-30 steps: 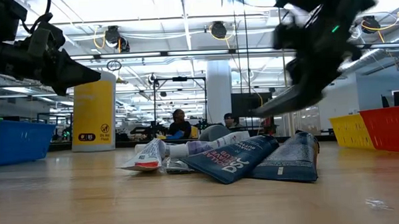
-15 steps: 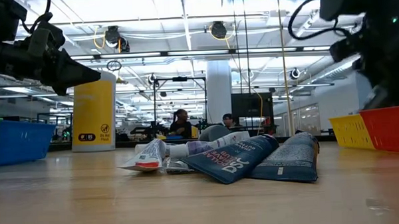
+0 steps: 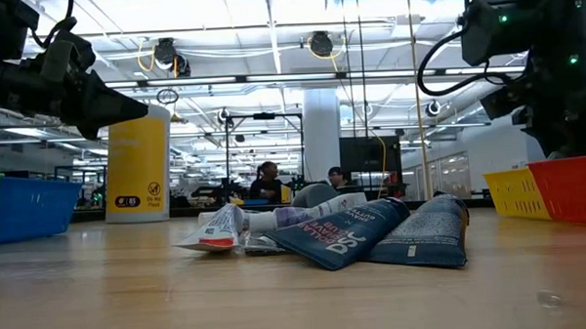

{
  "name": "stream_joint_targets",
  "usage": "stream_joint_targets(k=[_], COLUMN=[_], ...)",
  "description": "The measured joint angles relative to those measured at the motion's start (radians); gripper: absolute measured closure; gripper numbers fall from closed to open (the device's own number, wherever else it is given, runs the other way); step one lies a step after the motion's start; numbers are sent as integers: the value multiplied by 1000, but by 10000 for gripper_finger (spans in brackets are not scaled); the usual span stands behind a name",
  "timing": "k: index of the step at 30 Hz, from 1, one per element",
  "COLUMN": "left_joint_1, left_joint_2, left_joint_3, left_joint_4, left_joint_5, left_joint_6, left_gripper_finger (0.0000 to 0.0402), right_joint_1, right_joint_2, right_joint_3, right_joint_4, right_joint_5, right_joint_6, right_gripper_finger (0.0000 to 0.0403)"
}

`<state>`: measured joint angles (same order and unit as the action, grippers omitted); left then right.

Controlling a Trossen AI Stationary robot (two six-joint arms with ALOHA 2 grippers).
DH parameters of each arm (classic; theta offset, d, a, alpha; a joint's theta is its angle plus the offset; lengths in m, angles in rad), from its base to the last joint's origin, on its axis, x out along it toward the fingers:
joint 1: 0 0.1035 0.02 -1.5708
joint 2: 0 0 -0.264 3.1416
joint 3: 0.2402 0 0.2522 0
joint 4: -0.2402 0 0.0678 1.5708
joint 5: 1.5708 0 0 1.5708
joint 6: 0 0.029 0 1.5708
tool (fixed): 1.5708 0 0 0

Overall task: Pick & Place Travel size toiletries
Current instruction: Put the black deodorant into the yellow basket, then put the white toothpaste into the blue basket

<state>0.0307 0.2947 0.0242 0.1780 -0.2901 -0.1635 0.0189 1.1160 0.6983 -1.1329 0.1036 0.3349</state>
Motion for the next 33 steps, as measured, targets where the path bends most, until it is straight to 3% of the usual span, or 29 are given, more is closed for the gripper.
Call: stream_joint_targets(k=[9, 15, 19, 22, 27, 33], left_joint_1=[0, 0, 0, 0, -2, -45], left_joint_2=[0, 0, 0, 0, 16, 130], left_joint_3=[0, 0, 0, 0, 0, 0], left_joint_4=[1, 8, 11, 19, 85, 236], left_joint_5=[0, 0, 2, 9, 45, 72], left_joint_6=[0, 2, 0, 2, 3, 28], left_gripper_finger=[380, 380, 380, 380, 380, 380], right_joint_1=[0, 7, 28, 49, 79, 124], right_joint_2=[0, -15, -48, -76, -54, 142], right_joint_3=[2, 81, 148, 159, 99, -6], right_joint_4=[-11, -119, -56, 149, 707, 1339], right_joint_5=[36, 108, 158, 200, 181, 123], right_joint_6=[37, 85, 70, 8, -151, -308], right_gripper_finger=[120, 123, 134, 141, 149, 155])
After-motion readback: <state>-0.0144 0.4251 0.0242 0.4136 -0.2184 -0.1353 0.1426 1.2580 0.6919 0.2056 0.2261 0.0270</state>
